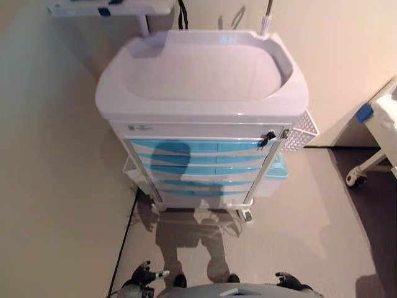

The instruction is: Open the drawer and pick up the medicine

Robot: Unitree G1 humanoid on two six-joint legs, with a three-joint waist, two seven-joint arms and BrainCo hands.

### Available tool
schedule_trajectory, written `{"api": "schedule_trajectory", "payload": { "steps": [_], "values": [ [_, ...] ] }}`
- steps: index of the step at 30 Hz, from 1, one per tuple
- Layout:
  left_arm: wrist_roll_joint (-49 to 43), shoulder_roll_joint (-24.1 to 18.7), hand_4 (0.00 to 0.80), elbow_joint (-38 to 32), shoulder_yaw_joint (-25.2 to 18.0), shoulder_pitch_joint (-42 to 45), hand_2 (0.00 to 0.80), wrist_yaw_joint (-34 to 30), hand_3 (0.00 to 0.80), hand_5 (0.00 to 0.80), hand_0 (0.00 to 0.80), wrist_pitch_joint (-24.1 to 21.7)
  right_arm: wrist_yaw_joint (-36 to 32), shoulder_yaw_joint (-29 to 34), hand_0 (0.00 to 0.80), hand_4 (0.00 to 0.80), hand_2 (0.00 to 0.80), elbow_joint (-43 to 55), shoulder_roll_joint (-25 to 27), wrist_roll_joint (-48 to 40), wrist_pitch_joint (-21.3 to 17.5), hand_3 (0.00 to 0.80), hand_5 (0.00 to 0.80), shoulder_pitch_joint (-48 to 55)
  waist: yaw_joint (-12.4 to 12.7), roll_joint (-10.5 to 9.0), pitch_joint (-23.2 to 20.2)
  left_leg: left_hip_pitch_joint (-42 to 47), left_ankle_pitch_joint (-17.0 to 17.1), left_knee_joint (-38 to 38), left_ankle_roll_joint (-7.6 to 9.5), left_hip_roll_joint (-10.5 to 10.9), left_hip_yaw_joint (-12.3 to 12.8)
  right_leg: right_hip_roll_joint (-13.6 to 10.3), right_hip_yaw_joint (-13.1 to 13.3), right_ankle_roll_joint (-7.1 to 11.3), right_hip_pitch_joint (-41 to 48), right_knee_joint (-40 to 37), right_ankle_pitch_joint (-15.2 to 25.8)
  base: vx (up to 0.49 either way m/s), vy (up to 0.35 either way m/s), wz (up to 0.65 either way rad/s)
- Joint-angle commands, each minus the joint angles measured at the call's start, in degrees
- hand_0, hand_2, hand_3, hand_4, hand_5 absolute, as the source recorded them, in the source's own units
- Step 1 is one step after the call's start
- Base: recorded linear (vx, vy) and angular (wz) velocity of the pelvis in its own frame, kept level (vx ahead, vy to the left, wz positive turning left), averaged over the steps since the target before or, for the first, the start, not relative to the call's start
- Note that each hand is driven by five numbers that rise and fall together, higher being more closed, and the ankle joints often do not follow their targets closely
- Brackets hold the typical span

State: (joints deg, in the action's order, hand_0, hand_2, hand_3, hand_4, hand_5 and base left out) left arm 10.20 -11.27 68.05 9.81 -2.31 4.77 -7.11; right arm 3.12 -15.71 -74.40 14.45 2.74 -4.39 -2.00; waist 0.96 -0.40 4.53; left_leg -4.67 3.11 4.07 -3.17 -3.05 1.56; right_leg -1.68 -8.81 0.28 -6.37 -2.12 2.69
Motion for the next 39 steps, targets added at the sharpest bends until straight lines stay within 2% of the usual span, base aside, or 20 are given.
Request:
{"api": "schedule_trajectory", "payload": {
  "steps": [1, 5, 6, 7, 12, 16, 17, 21, 22, 23, 24, 26, 30, 32, 39],
  "values": [
    [5.19, -0.12, 0.0, -3.36, -1.08, -6.4, 0.0, 2.54, 0.0, 0.0, 0.0, -3.81, 1.69, -2.35, 0.0, 0.0, 0.0, 1.72, 0.17, -1.14, -1.42, 0.0, 0.0, -4.61, 0.52, -2.81, 4.17, -4.18, -2.33, -2.46, 4.06, 5.67, 1.93, -3.47, 3.54, 4.94, -5.06, 6.8, -0.87, -0.169, 0.06, -0.12],
    [10.99, -0.07, 0.0, -11.67, -0.31, -9.47, 0.0, 3.98, 0.0, 0.0, 0.0, -5.67, 2.88, -3.49, 0.0, 0.0, 0.0, 3.18, 1.38, -1.82, -1.56, 0.0, 0.0, -7.61, 0.73, -3.52, 6.97, -12.77, -2.75, -8.37, 4.39, 6.05, 1.78, -4.2, 4.16, 4.6, -12.29, 10.39, -0.35, -0.181, 0.034, -0.06],
    [10.99, -0.07, 0.0, -11.67, -0.31, -9.47, 0.0, 3.98, 0.0, 0.0, 0.0, -5.67, 2.88, -3.49, 0.0, 0.0, 0.0, 3.18, 1.38, -1.82, -1.56, 0.0, 0.0, -7.61, 0.73, -3.52, 6.93, -12.82, -2.76, -8.39, 4.39, 6.05, 1.78, -4.2, 4.16, 4.6, -12.34, 10.4, -0.36, -0.145, 0.01, 0.1],
    [13.56, 0.31, 0.0, -15.41, 0.28, -10.34, 0.0, 4.07, 0.0, 0.0, 0.0, -5.93, 3.47, -3.76, 0.0, 0.0, 0.0, 3.68, 2.19, -2.04, -1.44, 0.0, 0.0, -8.75, 0.81, -3.57, 7.86, -16.58, -3.21, -11.46, 4.66, 6.29, 1.42, -4.49, 4.19, 4.27, -15.79, 12.62, -0.48, -0.119, 0.005, 0.11],
    [15.53, -0.23, 0.0, -26.1, 3.23, -11.7, 0.0, 3.46, 0.0, 0.0, 0.0, -6.06, 4.71, -3.59, 0.0, 0.0, 0.0, 3.93, 4.27, -2.5, -0.94, 0.0, 0.0, -12.03, 1.01, -2.85, 8.76, -25.13, -5.28, -18.81, 5.24, 6.92, 0.55, -5.67, 3.05, 3.6, -23.72, 21.03, -2.89, -0.095, 0.005, 0.16],
    [16.07, -0.28, 0.0, -29.83, 3.84, -12.01, 0.0, 3.09, 0.0, 0.0, 0.0, -6.08, 5.14, -3.12, 0.0, 0.0, 0.0, 3.58, 5.01, -2.69, -0.71, 0.0, 0.0, -12.99, 1.1, -2.27, 8.91, -27.54, -5.83, -21.08, 5.31, 7.34, 0.06, -6.3, 2.61, 3.48, -26.17, 24.04, -3.65, -0.05, 0.007, 0.26],
    [18.47, 0.15, 0.0, -32.72, 3.99, -12.04, 0.0, 2.36, 0.0, 0.0, 0.0, -6.21, 5.5, -2.58, 0.0, 0.0, 0.0, 3.92, 5.49, -3.23, -0.64, 0.0, 0.0, -13.63, 1.22, -1.85, 8.92, -29.51, -6.45, -23.11, 5.31, 7.57, 0.05, -6.67, 2.23, 3.31, -28.09, 26.44, -4.45, -0.029, 0.003, 0.15],
    [21.7, 0.62, 0.0, -36.91, 4.01, -11.96, 0.0, 1.8, 0.0, 0.0, 0.0, -6.46, 5.88, -2.37, 0.0, 0.0, 0.0, 3.82, 5.82, -3.45, -0.43, 0.0, 0.0, -14.07, 1.32, -1.45, 8.93, -31.63, -7.43, -25.77, 5.47, 7.78, -0.02, -7.03, 2.19, 3.05, -30.16, 29.25, -5.52, -0.002, -0.001, 0.13],
    [24.6, 1.01, 0.0, -39.06, 3.61, -11.7, 0.0, 1.06, 0.0, 0.0, 0.0, -6.66, 5.92, -2.24, 0.0, 0.0, 0.0, 4.03, 5.84, -3.63, -0.4, 0.0, 0.0, -14.14, 1.29, -1.3, 8.97, -31.91, -9.54, -27.56, 5.23, 7.74, -0.23, -7.1, 2.51, 3.34, -30.88, 31.65, -7.57, -0.005, 0.009, 0.08],
    [24.6, 0.99, 0.0, -39.1, 3.6, -11.79, 0.0, 1.06, 0.0, 0.0, 0.0, -6.66, 5.92, -2.2, 0.0, 0.0, 0.0, 4.06, 5.85, -3.63, -0.41, 0.0, 0.0, -14.23, 1.28, -1.26, 8.86, -32.68, -7.9, -27.05, 5.49, 7.71, 0.0, -7.14, 2.21, 2.94, -31.5, 30.94, -6.08, 0.072, -0.001, 0.11],
    [26.81, 1.51, 0.0, -40.28, 3.38, -11.53, 0.0, 0.53, 0.0, 0.0, 0.0, -6.73, 5.82, -2.25, 0.0, 0.0, 0.0, 4.17, 5.91, -3.55, -0.32, 0.0, 0.0, -14.06, 1.24, -1.3, 8.88, -32.42, -9.82, -28.27, 5.26, 7.76, -0.12, -7.21, 2.54, 3.32, -31.39, 32.44, -7.76, 0.005, 0.003, 0.08],
    [33.82, 3.06, 0.0, -44.9, 2.88, -11.47, 0.0, -0.05, 0.0, 0.0, 0.0, -7.68, 5.75, -2.3, 0.0, 0.0, 0.0, 4.26, 5.95, -3.44, -0.07, 0.0, 0.0, -13.9, 1.06, -1.4, 8.68, -33.24, -10.36, -29.16, 5.26, 7.59, -0.03, -7.16, 2.65, 3.22, -32.32, 33.24, -8.05, 0.041, -0.004, 0.04],
    [41.11, 4.34, 0.0, -47.7, 3.26, -12.01, 0.0, -1.98, 0.0, 0.0, 0.0, -7.44, 5.63, -2.4, 0.0, 0.0, 0.0, 4.04, 6.09, -2.92, 0.28, 0.0, 0.0, -13.66, 0.7, -1.51, 8.24, -33.6, -10.56, -29.32, 5.19, 7.43, 0.3, -6.97, 2.71, 3.22, -32.95, 33.22, -8.05, 0.0, 0.0, 0.0],
    [48.61, 6.05, 0.0, -47.14, 3.89, -14.75, 0.0, -3.45, 0.0, 0.0, 0.0, -7.41, 5.37, -2.8, 0.0, 0.0, 0.0, 3.77, 6.17, -2.3, 0.57, 0.0, 0.0, -13.68, 0.03, -1.68, 7.72, -33.6, -10.77, -29.01, 5.13, 7.14, 0.61, -6.68, 2.91, 3.3, -33.44, 32.93, -8.0, 0.01, 0.021, -0.04],
    [54.76, 7.24, 0.0, -43.05, 3.04, -22.78, 0.0, -3.23, 0.0, 0.0, 0.0, -8.98, 4.95, -3.47, 0.0, 0.0, 0.0, 4.39, 6.54, -1.49, 0.49, 0.0, 0.0, -13.52, -1.52, -2.4, 6.57, -34.36, -11.56, -29.63, 5.0, 6.34, 1.45, -5.88, 3.97, 3.5, -34.94, 32.65, -7.72, 0.011, 0.02, -0.16]
  ]
}}
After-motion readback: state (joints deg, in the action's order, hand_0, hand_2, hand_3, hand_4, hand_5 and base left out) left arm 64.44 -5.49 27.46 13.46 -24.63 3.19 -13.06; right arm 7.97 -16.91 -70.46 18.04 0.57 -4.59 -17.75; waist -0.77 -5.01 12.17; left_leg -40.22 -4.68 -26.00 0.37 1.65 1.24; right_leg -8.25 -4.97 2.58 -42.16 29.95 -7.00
